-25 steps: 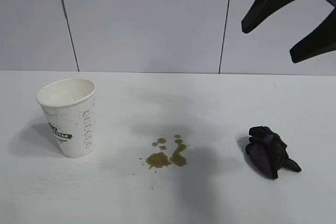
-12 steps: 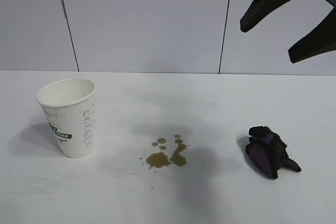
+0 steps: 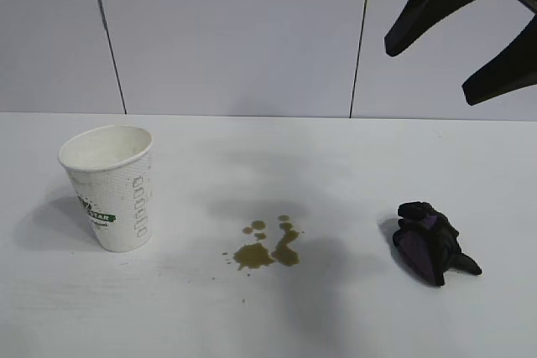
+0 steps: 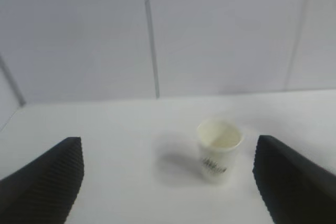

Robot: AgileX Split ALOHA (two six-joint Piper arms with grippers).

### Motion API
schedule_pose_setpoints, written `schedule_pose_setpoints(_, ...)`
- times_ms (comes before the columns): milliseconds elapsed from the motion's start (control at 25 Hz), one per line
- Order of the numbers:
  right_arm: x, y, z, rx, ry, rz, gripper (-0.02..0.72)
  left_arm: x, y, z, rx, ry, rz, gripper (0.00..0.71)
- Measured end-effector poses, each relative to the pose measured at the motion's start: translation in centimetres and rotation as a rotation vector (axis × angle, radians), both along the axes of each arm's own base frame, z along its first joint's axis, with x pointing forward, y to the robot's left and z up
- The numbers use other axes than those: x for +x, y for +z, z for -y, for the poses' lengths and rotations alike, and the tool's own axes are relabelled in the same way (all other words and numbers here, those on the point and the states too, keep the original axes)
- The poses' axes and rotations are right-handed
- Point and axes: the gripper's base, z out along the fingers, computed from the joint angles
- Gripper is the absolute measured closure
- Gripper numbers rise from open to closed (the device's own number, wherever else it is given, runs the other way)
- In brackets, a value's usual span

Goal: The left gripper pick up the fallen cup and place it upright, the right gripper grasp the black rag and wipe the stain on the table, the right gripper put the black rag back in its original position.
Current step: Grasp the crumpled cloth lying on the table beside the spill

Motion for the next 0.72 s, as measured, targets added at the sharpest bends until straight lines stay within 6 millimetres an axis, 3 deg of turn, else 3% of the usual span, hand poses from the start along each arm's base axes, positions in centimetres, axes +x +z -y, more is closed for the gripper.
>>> schedule_pose_setpoints(240,0.0,0.0,0.0,-0.002,0.001,0.002,0.148,2.0,-4.7,-1.0,0.014,0.033,-0.213,0.078)
schedule_pose_setpoints(520,-0.3,-0.3,0.2,-0.063,0.068,-0.002,0.148,2.1,-4.9,-1.2,0.024,-0.026,-0.22,0.078)
schedule_pose_setpoints(720,0.5,-2.5,0.9,-0.224,0.142,-0.064,0.148,2.1,-4.9,-1.3,0.032,-0.103,-0.219,0.078)
